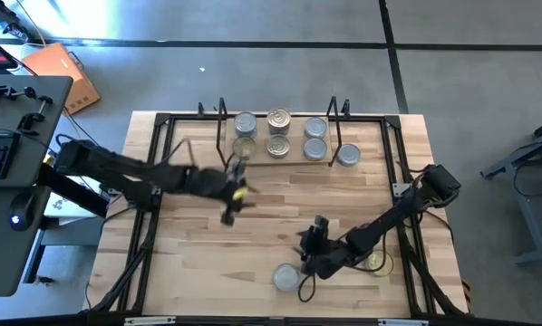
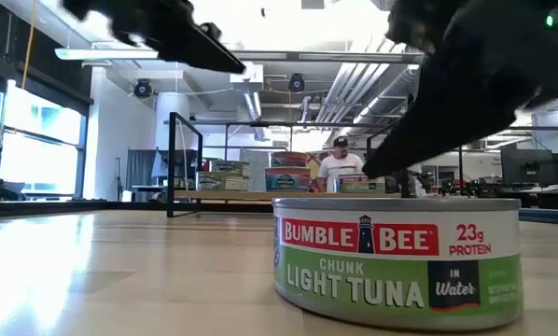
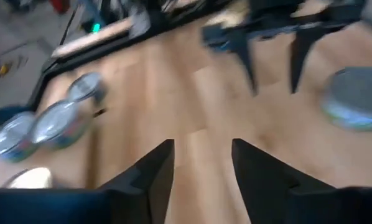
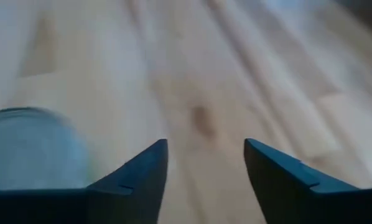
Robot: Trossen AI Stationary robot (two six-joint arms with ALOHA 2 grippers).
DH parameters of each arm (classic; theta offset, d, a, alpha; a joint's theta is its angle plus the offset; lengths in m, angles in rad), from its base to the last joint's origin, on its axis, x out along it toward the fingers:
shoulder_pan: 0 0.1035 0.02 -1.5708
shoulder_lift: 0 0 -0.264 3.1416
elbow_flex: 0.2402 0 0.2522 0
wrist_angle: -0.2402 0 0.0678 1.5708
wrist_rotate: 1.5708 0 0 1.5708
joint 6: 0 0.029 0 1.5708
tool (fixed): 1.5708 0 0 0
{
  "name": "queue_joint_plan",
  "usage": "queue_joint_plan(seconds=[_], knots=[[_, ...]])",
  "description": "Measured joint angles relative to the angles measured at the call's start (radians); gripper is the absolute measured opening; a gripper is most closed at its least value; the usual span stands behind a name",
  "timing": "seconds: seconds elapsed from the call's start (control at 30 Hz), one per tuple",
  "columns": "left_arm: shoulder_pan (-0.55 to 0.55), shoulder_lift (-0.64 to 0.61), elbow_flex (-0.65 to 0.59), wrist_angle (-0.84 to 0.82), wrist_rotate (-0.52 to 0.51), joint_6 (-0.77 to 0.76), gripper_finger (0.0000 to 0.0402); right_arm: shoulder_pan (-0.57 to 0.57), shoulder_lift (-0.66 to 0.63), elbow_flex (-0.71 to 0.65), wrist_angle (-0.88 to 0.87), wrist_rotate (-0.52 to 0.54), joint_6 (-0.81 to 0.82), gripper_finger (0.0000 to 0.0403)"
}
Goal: Stack canned seafood by type on shelf
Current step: Stack the bottom green tuna can on top of the green tuna can on the shelf
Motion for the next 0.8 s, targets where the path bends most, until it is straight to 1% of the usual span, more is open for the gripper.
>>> queue_joint_plan(seconds=[0.07,0.17,0.23,0.3,0.37,0.5,0.63,0.8], knots=[[-0.085,-0.013,-0.062,0.088,-0.054,-0.036,0.014,0.0,0.0,0.042,-0.026,-0.073,-0.036,0.0238],[-0.19,-0.014,-0.124,0.166,-0.148,-0.085,0.0126,0.007,0.0,0.098,-0.027,-0.18,-0.101,0.0266],[-0.244,-0.014,-0.153,0.209,-0.213,-0.124,0.012,0.019,0.007,0.127,0.006,-0.231,-0.151,0.0273],[-0.285,-0.014,-0.175,0.245,-0.268,-0.173,0.0116,0.031,0.03,0.151,0.06,-0.251,-0.192,0.0274],[-0.316,-0.014,-0.197,0.278,-0.297,-0.201,0.0114,0.042,0.07,0.178,0.097,-0.257,-0.211,0.0275],[-0.358,-0.014,-0.231,0.314,-0.307,-0.207,0.0113,0.061,0.142,0.233,0.056,-0.242,-0.187,0.0275],[-0.373,-0.013,-0.233,0.305,-0.309,-0.234,0.0113,0.071,0.17,0.261,0.007,-0.17,-0.105,0.0271],[-0.376,-0.013,-0.233,0.309,-0.309,-0.247,0.0113,0.053,0.196,0.261,-0.035,-0.118,-0.115,0.0256]])
